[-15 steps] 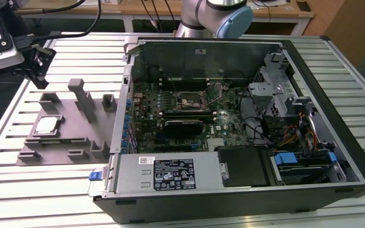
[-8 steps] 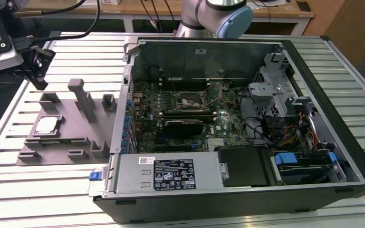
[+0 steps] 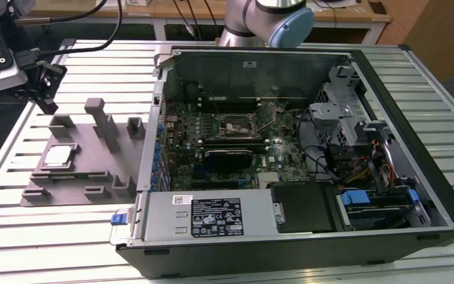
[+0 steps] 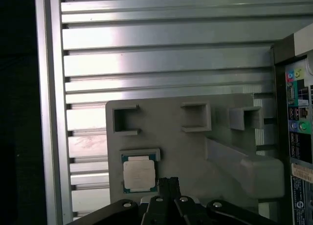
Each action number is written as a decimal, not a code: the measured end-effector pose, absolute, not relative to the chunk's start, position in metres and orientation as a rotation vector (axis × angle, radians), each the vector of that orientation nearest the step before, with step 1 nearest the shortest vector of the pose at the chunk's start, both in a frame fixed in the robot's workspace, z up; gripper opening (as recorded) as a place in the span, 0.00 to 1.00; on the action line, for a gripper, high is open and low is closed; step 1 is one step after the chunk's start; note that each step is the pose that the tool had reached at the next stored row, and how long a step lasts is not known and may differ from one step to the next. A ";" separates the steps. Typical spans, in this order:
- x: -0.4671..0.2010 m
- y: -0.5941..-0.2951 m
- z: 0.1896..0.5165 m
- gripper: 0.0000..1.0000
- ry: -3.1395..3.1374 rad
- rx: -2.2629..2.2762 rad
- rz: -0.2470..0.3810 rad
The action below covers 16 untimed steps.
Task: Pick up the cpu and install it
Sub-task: 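Pick up the cpu and move it towards the insertion slot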
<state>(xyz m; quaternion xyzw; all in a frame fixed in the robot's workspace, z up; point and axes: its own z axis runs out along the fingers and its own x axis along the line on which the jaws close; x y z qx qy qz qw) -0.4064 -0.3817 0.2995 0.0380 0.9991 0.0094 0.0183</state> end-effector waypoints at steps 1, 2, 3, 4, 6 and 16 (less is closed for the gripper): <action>-0.407 -0.382 0.299 0.11 3.102 0.118 0.029; -0.408 -0.382 0.298 0.11 3.102 0.118 0.029; -0.409 -0.382 0.297 0.11 3.103 0.118 0.029; -0.409 -0.382 0.296 0.11 3.103 0.118 0.029; -0.411 -0.382 0.294 0.11 3.103 0.118 0.029; -0.416 -0.382 0.286 0.11 3.103 0.118 0.029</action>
